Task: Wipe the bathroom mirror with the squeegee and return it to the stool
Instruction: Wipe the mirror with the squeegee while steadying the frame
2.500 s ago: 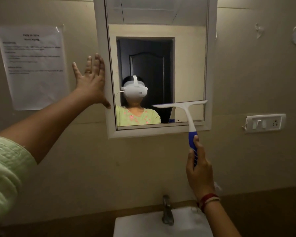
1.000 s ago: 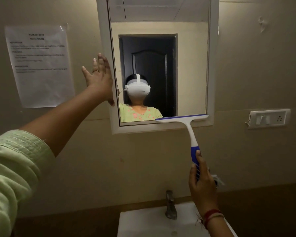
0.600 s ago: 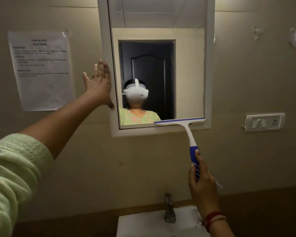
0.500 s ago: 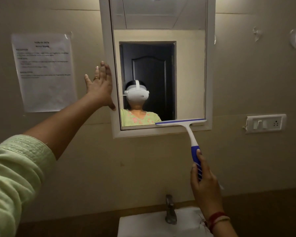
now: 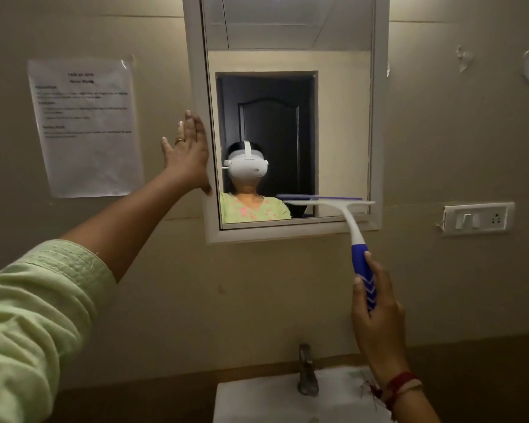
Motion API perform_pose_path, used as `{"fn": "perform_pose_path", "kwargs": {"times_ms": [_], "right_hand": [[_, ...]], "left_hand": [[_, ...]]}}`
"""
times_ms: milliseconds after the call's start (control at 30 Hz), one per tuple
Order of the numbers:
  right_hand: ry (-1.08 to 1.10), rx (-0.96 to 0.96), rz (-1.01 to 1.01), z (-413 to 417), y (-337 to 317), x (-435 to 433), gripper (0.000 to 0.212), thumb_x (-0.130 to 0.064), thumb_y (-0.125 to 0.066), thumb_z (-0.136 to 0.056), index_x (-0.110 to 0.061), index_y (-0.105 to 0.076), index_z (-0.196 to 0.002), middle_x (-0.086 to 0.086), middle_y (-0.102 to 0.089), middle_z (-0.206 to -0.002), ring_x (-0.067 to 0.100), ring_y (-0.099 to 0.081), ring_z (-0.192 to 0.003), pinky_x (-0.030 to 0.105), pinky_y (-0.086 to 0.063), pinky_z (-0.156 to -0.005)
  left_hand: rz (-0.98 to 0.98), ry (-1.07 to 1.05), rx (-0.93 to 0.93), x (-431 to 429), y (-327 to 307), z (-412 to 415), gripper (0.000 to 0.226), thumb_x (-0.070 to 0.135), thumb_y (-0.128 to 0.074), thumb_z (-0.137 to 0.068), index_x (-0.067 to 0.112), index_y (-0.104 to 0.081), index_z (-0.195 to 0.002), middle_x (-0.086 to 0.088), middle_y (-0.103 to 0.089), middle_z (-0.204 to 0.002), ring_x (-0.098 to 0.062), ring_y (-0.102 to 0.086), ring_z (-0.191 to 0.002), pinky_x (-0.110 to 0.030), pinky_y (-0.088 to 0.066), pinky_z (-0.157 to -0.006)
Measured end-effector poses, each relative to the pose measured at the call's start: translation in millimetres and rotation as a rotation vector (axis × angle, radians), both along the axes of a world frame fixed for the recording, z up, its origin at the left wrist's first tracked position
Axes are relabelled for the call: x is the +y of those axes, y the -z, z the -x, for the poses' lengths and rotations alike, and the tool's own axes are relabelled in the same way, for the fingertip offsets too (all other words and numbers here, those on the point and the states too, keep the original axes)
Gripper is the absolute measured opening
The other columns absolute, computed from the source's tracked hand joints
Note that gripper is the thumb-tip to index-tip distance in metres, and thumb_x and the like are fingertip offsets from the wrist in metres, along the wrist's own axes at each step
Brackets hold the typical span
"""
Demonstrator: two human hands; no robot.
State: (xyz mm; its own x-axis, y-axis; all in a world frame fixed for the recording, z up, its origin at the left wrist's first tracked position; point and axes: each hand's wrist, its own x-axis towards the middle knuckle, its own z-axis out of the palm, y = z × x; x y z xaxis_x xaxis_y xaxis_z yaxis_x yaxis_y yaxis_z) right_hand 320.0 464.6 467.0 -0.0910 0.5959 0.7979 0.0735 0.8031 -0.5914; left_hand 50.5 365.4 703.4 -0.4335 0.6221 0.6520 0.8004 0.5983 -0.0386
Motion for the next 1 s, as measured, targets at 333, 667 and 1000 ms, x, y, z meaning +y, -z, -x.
{"fn": "perform_pose_path", "kwargs": {"times_ms": [333, 667, 1000], "right_hand": [[-0.223, 0.171, 0.040, 1, -29, -17, 0.040, -0.034, -0.042, -0.088, -0.035, -0.035, -0.127, -0.002, -0.053, -0.081, 0.006, -0.055, -0.053, 0.014, -0.046, -0.041], [-0.346, 0.193, 0.119, 1, -21, -28, 0.038, -0.034, -0.044, -0.085, -0.042, -0.039, -0.121, 0.006, -0.055, -0.073, 0.006, -0.053, -0.052, 0.014, -0.045, -0.043], [-0.364, 0.039, 0.194, -31, 0, -20, 0.035, -0.033, -0.051, -0.081, -0.042, -0.049, -0.115, 0.004, -0.064, -0.075, 0.015, -0.056, -0.054, 0.018, -0.048, -0.048]], "left_hand": [[-0.198, 0.034, 0.124, -2, 33, 23, 0.120, 0.033, -0.080, -0.064, 0.012, 0.006, -0.144, -0.010, 0.004, -0.155, -0.030, -0.002, -0.141, -0.061, -0.003, -0.107], [-0.418, 0.108, 0.168, -1, 78, 25, 0.081, 0.030, -0.063, -0.083, 0.013, -0.012, -0.145, -0.009, -0.015, -0.153, -0.027, -0.010, -0.141, -0.057, -0.009, -0.109], [-0.772, 0.406, -0.209, -1, 162, -20, 0.067, 0.025, -0.065, -0.083, 0.012, -0.029, -0.138, -0.012, -0.032, -0.145, -0.028, -0.020, -0.137, -0.046, -0.019, -0.108]]}}
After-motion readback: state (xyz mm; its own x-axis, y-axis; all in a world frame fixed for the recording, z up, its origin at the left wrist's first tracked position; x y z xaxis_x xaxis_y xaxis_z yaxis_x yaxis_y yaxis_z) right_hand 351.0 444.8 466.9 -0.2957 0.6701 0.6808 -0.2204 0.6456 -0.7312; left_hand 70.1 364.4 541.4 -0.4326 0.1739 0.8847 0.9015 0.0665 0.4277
